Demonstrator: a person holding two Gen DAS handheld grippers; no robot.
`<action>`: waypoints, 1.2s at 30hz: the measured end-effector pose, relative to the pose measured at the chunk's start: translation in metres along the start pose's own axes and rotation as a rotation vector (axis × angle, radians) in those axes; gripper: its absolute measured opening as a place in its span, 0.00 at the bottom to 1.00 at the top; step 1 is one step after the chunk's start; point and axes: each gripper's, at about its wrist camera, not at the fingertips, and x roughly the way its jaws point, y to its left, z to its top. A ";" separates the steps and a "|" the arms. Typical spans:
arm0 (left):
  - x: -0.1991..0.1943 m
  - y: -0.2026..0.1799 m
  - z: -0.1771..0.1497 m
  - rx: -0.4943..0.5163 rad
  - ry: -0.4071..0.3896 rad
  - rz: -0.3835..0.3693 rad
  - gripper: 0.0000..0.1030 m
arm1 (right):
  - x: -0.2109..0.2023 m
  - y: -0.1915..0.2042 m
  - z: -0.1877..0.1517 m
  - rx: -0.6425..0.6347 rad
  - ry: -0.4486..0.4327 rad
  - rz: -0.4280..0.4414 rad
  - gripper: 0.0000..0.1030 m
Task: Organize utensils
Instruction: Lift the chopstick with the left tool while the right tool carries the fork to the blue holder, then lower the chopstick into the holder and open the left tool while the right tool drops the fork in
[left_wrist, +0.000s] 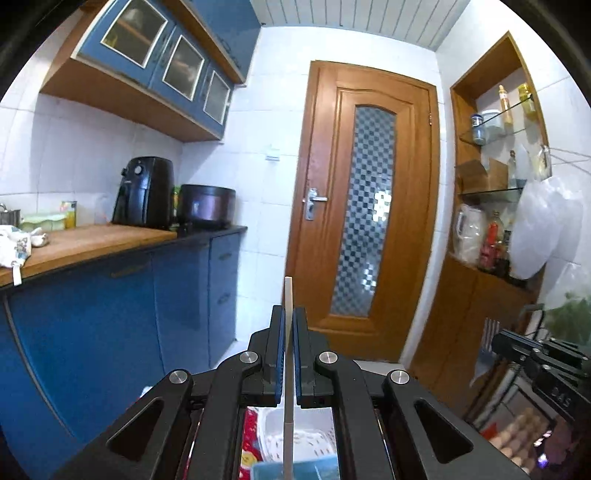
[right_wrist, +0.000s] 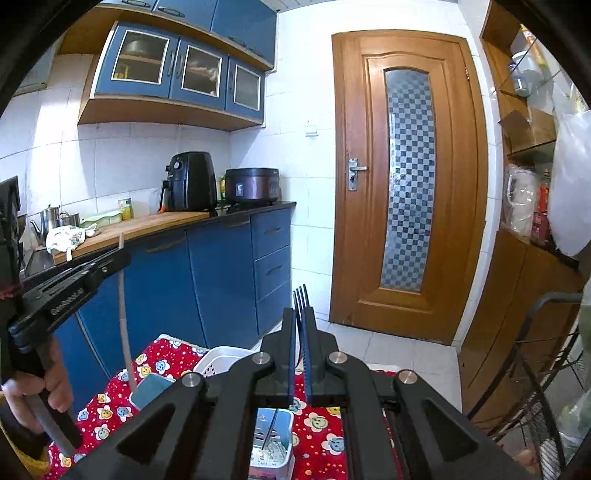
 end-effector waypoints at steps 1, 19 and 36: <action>0.005 0.001 -0.004 -0.001 0.001 0.007 0.04 | 0.004 0.000 -0.002 -0.002 0.006 0.002 0.04; 0.030 0.005 -0.079 0.006 0.076 0.015 0.04 | 0.046 -0.005 -0.063 0.080 0.138 0.104 0.05; 0.034 0.000 -0.110 0.027 0.157 0.026 0.04 | 0.051 -0.007 -0.074 0.120 0.121 0.185 0.06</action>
